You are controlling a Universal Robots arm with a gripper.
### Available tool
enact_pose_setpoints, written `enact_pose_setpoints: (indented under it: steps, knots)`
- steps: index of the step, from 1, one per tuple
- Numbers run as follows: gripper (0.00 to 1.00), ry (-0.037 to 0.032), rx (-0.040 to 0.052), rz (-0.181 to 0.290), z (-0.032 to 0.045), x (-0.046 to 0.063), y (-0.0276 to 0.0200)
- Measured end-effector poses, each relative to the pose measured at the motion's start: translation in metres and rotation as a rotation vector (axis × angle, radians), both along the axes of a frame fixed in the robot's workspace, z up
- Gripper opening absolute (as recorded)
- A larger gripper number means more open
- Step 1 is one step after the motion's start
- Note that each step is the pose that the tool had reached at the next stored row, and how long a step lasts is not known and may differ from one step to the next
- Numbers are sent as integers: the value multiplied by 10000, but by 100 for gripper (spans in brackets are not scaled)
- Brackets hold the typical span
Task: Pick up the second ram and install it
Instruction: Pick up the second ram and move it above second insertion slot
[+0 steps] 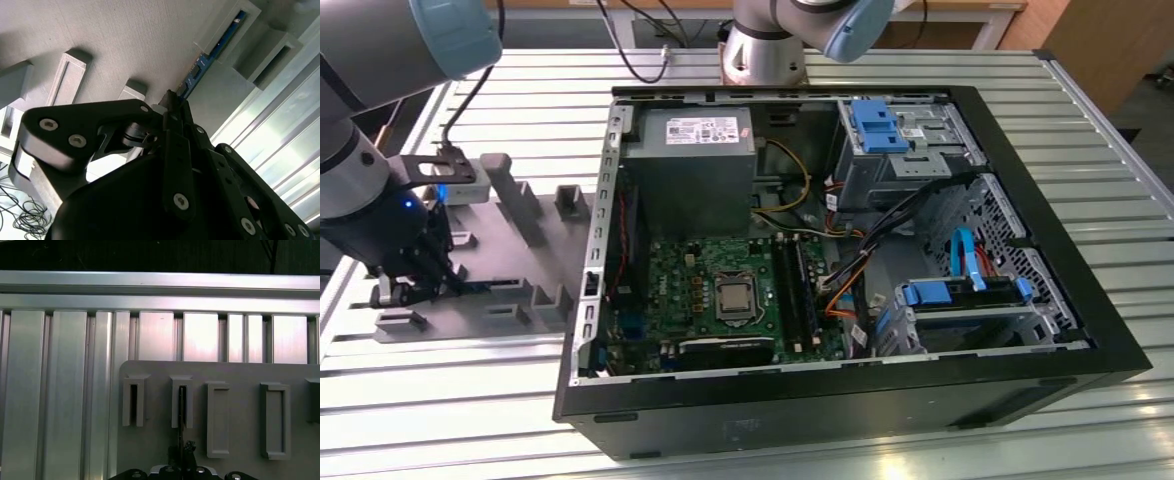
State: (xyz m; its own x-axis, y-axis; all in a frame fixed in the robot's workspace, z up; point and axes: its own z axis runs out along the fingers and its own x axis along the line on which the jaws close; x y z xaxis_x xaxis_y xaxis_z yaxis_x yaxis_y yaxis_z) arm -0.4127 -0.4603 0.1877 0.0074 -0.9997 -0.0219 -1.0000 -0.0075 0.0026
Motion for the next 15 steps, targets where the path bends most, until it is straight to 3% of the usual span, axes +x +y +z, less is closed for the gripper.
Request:
enact_pose_setpoints:
  steps: [11, 15]
  knots:
    - [14, -4, 3, -1, 0, 0, 1]
    - [14, -2, 1, -1, 42, 0, 0]
